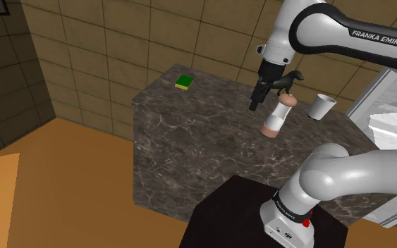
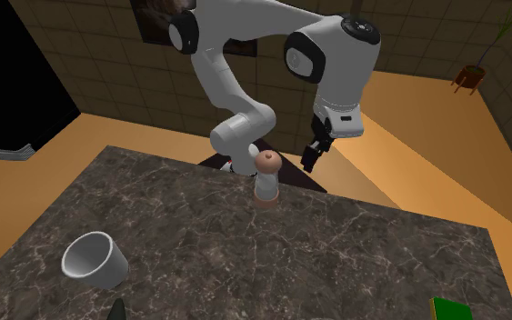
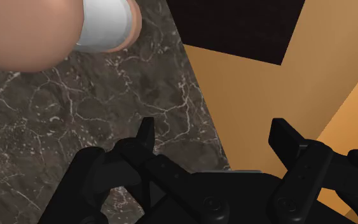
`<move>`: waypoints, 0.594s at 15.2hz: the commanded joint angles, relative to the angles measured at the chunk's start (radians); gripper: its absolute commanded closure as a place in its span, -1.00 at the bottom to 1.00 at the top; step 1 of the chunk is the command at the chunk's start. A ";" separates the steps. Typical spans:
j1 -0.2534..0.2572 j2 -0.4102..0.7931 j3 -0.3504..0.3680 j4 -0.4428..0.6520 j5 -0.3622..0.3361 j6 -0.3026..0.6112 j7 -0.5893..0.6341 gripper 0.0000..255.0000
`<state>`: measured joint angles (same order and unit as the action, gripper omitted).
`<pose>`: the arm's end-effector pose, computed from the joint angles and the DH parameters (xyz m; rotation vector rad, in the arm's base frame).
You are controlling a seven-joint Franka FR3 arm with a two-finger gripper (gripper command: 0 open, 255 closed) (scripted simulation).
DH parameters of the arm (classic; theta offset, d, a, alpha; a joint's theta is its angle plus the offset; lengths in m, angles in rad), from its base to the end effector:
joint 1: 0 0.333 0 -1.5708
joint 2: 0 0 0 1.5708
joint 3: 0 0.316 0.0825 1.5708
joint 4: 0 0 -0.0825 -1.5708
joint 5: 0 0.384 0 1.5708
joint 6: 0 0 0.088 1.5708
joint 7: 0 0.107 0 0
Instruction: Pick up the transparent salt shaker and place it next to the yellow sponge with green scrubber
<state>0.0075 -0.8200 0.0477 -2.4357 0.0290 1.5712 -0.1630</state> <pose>0.2952 0.0230 0.5629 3.1218 0.3158 -0.0711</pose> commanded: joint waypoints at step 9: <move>-0.035 -0.125 -0.138 0.062 -0.151 -0.101 -0.199 -1.00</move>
<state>-0.0263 -0.9349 -0.0787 -2.3840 -0.1065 1.4792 -0.3410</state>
